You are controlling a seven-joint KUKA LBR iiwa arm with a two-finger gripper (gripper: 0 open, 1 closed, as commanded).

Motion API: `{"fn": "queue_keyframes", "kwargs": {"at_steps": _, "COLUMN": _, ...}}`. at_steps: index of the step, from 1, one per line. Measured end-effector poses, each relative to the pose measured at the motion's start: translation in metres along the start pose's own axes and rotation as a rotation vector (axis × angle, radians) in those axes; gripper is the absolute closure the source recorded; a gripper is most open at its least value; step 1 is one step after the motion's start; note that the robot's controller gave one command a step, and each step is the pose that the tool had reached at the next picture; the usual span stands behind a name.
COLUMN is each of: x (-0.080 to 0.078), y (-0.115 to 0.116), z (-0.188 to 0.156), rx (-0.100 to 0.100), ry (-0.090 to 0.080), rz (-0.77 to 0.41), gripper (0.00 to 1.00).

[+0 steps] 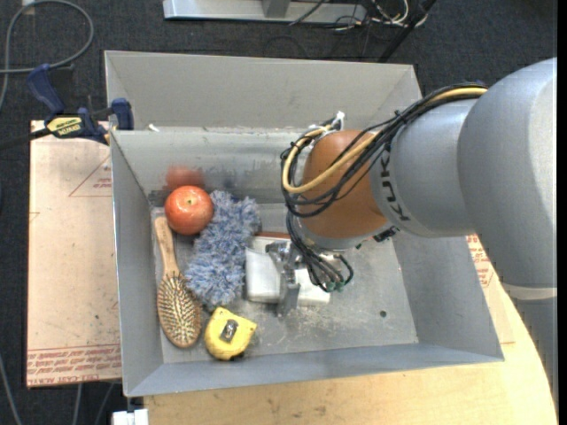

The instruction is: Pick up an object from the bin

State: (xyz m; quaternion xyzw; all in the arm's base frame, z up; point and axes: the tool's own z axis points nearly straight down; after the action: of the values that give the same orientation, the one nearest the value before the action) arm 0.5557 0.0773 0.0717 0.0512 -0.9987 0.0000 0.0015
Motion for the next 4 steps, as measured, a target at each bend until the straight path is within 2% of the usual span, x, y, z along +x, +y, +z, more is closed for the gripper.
{"fn": "queue_keyframes", "kwargs": {"at_steps": 1, "x": 0.0, "y": 0.0, "z": 0.0, "rx": 0.0, "ry": 0.0, "rz": 0.0, "gripper": 1.0}}
{"fn": "queue_keyframes", "kwargs": {"at_steps": 2, "x": -0.009, "y": -0.007, "z": -0.08, "rx": -0.001, "ry": -0.002, "rz": -0.054, "gripper": 1.0}}
{"fn": "queue_keyframes", "kwargs": {"at_steps": 4, "x": -0.011, "y": -0.009, "z": -0.072, "rx": -0.001, "ry": -0.001, "rz": -0.067, "gripper": 1.0}}
